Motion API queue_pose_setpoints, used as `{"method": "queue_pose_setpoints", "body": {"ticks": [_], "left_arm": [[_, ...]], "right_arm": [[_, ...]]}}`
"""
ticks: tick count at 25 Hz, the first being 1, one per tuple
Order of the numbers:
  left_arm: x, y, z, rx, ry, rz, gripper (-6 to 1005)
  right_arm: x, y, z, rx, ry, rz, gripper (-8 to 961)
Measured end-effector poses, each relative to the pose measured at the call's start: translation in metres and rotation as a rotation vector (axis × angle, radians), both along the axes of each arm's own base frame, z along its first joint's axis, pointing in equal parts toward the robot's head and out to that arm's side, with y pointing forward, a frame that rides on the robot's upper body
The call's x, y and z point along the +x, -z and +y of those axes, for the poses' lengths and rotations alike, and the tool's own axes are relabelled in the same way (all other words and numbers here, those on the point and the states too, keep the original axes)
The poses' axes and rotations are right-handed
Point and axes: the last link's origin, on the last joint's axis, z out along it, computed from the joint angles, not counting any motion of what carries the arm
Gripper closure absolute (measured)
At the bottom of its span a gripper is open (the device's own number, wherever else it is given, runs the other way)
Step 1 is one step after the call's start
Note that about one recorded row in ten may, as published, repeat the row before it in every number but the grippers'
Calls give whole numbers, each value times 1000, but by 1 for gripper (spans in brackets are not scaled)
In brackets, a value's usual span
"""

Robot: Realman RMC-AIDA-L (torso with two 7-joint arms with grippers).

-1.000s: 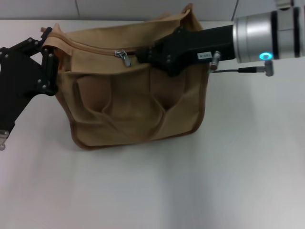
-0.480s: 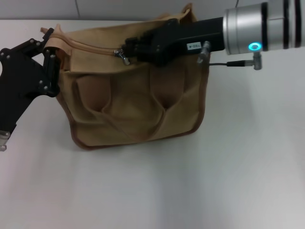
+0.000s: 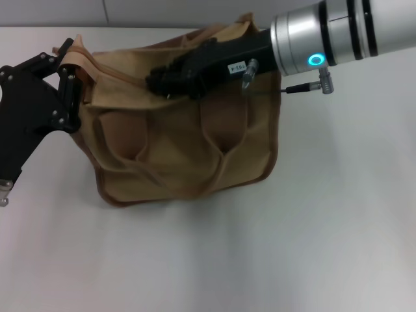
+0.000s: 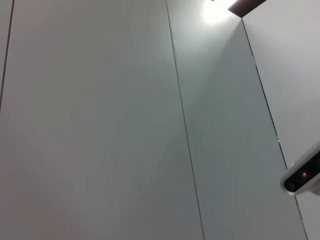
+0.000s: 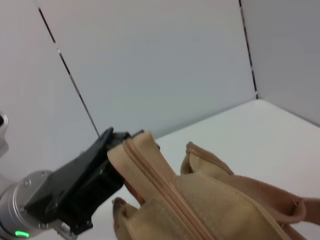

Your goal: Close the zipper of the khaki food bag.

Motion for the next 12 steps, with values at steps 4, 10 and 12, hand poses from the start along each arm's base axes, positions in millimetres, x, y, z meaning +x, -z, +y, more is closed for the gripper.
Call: {"method": "queue_pose_setpoints", "body": {"ticks": [4, 10, 12], "left_arm": [[0, 0, -1, 1, 5, -3, 852], [0, -1, -2, 5, 5, -3, 850], [0, -1, -2, 7, 4, -3, 850]], "right_arm": [[2, -2, -3, 4, 0, -9, 824], [11, -14, -9, 37, 9, 24, 938], [14, -17, -11, 51, 7, 28, 940]]}}
